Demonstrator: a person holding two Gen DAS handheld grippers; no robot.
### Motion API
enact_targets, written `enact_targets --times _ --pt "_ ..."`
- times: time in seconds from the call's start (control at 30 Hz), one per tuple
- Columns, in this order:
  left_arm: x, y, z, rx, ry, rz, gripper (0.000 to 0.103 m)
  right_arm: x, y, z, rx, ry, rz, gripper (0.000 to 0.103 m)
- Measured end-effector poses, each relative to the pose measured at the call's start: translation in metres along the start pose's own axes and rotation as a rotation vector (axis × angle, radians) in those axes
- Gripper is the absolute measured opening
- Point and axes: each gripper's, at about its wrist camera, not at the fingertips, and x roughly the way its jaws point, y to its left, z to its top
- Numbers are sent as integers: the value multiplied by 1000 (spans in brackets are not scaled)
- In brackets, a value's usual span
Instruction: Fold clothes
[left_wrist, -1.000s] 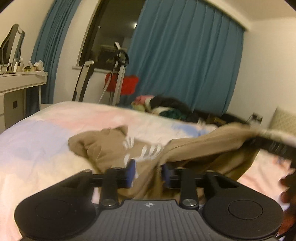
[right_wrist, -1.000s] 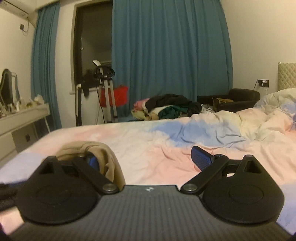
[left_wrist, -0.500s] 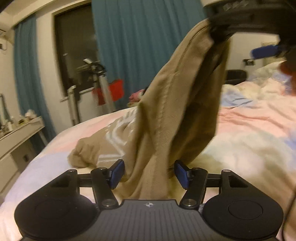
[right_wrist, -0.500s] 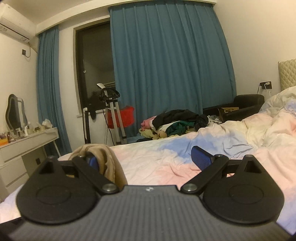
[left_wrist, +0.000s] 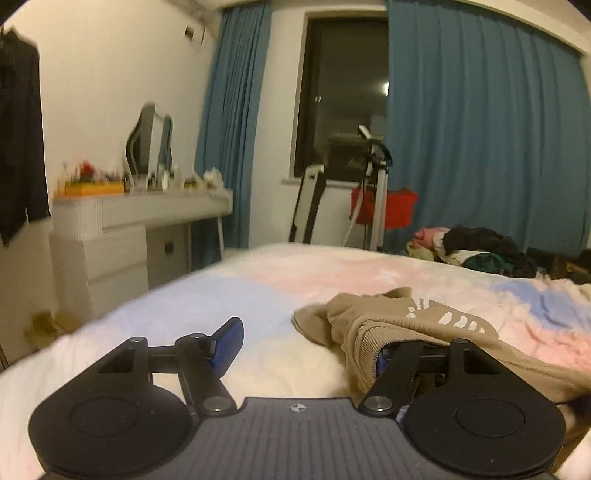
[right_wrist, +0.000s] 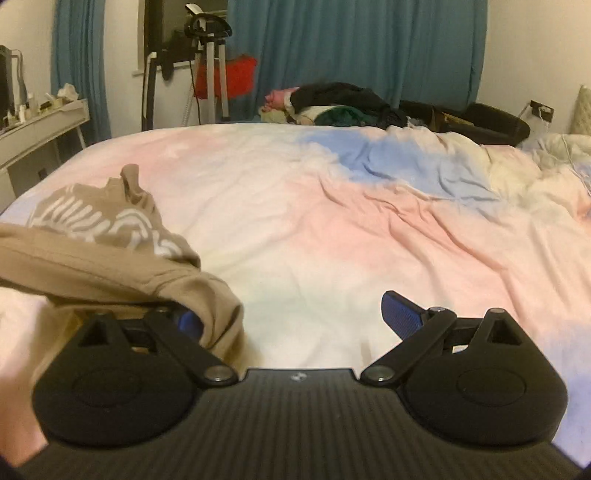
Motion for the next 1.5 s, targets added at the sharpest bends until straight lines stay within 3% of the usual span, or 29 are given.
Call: enact_targets --times 0.07,0.17,0.37,0.47,0.6,0.83,0.93,1.13,1.2,1.3,1.4,1.5 --pt "-5 2 15 3 -29 -24 69 -17 -6 13 8 -46 -30 97" --pt "-17 7 55 -22 -101 -64 69 -58 -11 63 15 -200 -36 97" --pt "-53 -4 189 -95 -330 -116 70 -149 -21 181 11 -503 -27 97" --pt "-78 -3 261 -107 -419 -152 70 -197 -32 240 28 -599 6 97" --pt "-126 6 332 -105 -504 -186 70 -258 -44 295 56 -673 76 97" --pt "-238 26 413 -48 -615 -237 71 -362 -56 328 -1 -840 119 97" --pt "-278 39 428 -57 -603 -299 74 -399 -66 326 -5 -866 175 97" --pt "-327 53 430 -58 -589 -413 75 -442 -78 305 -40 -911 193 97" --pt "-321 57 429 -68 -546 -444 76 -442 -77 298 -39 -892 193 97" --pt "-278 52 419 -87 -441 -472 77 -419 -71 293 -41 -835 187 97" --pt "-212 35 403 -94 -326 -470 77 -367 -60 296 -36 -744 176 97" --pt "-123 12 396 -100 -264 -423 77 -295 -46 309 -29 -658 142 97"
